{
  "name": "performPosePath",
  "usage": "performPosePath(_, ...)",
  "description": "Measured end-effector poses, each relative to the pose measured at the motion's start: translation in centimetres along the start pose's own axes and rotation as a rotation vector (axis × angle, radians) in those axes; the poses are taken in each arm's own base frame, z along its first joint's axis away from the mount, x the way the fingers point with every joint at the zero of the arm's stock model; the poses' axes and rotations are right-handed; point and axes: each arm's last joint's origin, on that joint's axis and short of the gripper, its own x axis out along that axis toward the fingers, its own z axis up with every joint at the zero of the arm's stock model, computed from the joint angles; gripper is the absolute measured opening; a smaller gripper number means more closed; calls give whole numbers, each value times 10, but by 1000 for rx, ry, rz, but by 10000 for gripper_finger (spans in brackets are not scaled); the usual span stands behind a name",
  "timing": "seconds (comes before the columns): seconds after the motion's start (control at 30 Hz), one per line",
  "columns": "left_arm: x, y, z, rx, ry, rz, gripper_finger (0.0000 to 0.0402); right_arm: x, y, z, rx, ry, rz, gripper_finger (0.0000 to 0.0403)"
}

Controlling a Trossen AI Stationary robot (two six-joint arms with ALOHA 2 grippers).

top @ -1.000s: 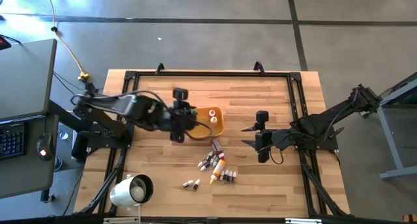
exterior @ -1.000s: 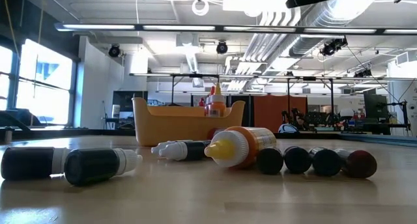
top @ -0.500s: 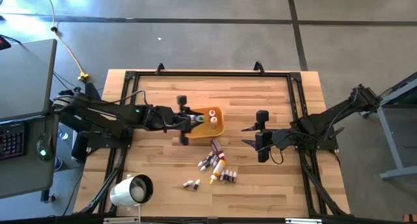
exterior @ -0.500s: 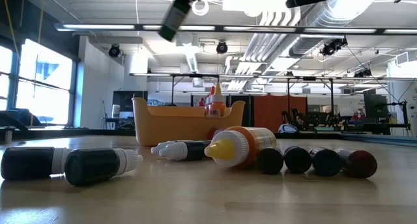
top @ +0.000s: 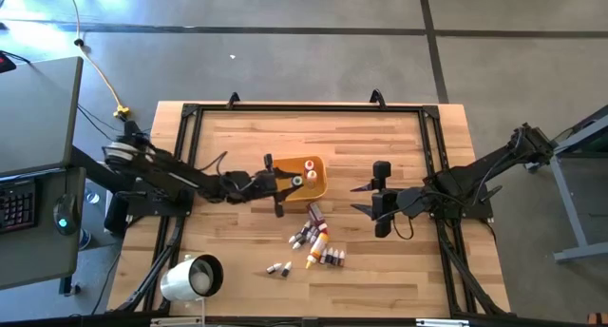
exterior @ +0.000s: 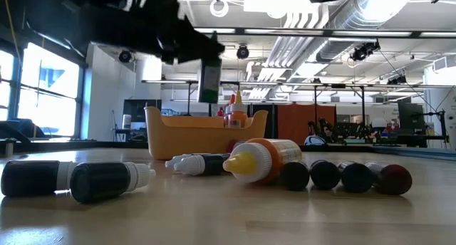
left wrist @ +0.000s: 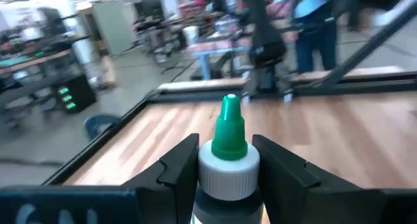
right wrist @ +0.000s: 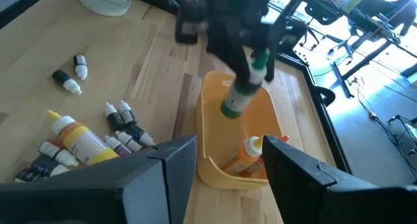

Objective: Pick & Place food coloring
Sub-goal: Put the large green food coloring bottle into the yellow bin

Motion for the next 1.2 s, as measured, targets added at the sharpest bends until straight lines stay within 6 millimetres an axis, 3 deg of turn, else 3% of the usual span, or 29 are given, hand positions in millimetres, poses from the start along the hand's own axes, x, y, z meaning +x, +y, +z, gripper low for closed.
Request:
performPosePath(0.17, 9, -5, -28, -24, 54, 106, 136, 0, 0, 0, 1, -2, 0, 170)
performPosePath(0.63, 14, -5, -71, -181, 136, 444, 137, 0, 0, 0, 2, -3, 1, 170)
performPosePath(1.2, 14, -6, -77, -184, 155, 428, 137, 0, 0, 0, 1, -3, 0, 170)
